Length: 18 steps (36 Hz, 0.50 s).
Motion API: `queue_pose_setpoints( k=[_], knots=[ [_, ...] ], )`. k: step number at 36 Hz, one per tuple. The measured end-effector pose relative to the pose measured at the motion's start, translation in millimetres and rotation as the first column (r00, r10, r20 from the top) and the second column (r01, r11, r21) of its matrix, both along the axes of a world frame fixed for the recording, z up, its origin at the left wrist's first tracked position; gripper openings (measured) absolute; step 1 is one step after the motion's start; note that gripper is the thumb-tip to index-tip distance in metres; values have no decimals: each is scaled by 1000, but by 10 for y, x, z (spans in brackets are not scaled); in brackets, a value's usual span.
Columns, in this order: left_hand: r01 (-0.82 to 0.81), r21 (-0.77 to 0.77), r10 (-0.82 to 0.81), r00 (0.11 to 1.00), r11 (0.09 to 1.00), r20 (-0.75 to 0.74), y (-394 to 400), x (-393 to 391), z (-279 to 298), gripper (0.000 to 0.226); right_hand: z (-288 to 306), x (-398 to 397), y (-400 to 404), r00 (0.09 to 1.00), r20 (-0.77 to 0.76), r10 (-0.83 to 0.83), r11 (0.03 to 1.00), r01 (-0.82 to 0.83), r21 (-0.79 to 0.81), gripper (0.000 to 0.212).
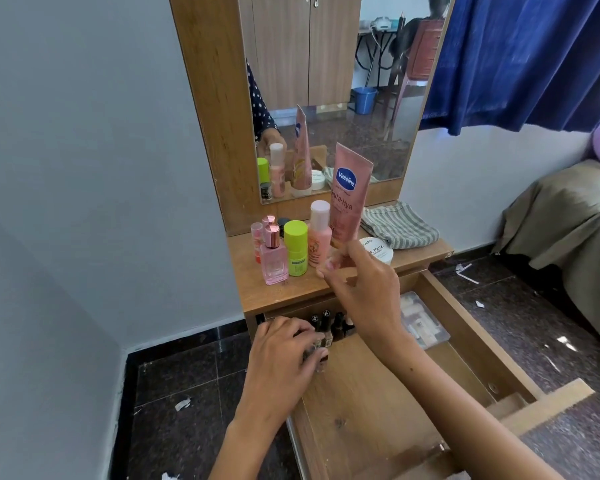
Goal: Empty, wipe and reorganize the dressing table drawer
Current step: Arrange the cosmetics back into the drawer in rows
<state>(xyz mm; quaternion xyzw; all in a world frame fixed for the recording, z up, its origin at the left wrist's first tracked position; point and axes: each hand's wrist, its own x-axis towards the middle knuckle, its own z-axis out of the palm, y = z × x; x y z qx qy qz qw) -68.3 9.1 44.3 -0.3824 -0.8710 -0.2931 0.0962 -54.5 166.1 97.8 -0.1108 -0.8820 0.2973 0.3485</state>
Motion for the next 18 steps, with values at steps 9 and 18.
queue_pose_setpoints(
  k=[9, 18],
  knots=[
    [-32, 161, 36, 999, 986, -21, -166, 1, 65, 28, -14, 396, 248, 870, 458, 185, 983, -168, -79, 29],
    [-78, 186, 76, 997, 979, 15, -218, 54, 39, 33, -423, 342, 165, 772, 612, 174, 972, -234, 18, 24]
  ],
)
